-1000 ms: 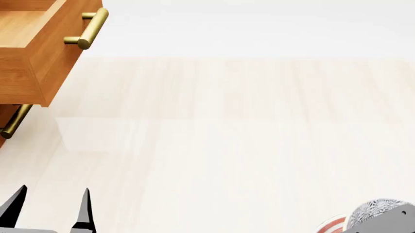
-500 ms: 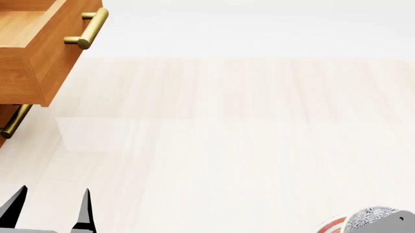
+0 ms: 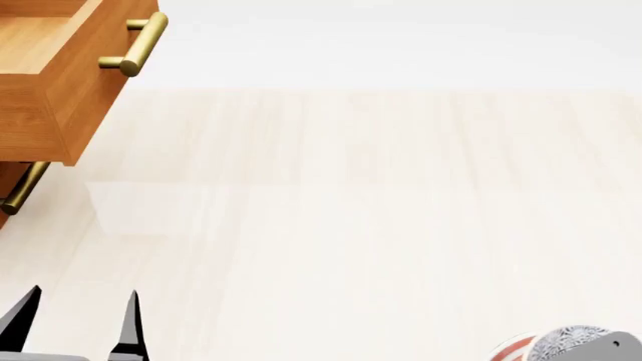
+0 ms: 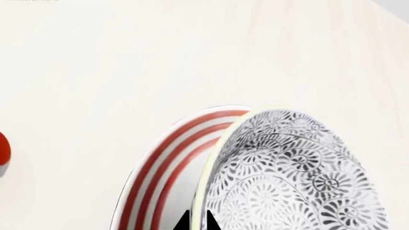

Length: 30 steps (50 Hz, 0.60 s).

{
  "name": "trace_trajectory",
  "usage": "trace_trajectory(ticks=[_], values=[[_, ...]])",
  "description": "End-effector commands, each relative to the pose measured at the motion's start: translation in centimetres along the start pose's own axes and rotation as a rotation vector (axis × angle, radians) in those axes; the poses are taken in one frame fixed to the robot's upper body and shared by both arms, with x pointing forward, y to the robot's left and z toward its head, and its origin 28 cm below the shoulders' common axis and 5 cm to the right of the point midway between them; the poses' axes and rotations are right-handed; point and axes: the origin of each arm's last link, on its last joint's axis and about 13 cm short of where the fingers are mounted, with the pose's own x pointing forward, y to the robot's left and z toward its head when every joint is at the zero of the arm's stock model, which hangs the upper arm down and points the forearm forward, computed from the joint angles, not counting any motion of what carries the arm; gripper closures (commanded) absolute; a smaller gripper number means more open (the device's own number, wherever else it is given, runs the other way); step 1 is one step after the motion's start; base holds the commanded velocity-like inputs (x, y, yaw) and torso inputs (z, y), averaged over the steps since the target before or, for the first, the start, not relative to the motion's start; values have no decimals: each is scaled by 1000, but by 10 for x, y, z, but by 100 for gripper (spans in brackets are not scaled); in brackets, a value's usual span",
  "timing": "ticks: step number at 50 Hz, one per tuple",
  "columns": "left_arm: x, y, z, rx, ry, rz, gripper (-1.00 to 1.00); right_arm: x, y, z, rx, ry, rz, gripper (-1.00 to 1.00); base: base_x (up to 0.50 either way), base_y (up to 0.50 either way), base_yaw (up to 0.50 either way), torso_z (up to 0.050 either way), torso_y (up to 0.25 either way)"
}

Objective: Put the bowl on the plate.

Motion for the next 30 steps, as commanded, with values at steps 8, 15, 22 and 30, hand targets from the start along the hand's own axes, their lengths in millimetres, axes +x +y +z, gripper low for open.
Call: trace_trajectory(ticks=[8,15,22,30], values=[[0,0,1,-1,2,2,-100,6,-1,-1,-8,-11,-14,100,0,0,0,0,0],[-1,0,1,-1,2,1,-100,2,-2,-1,-4,-14,-24,-100,0,0,0,0,0],[-1,0,-2,-2,3,0,-100,-3,-3,0,13,-32,-22,-100,0,0,0,0,0],[-1,0,-2,-3,0,1,-100,-14,-4,8,24,-95,-32,-100,0,0,0,0,0]])
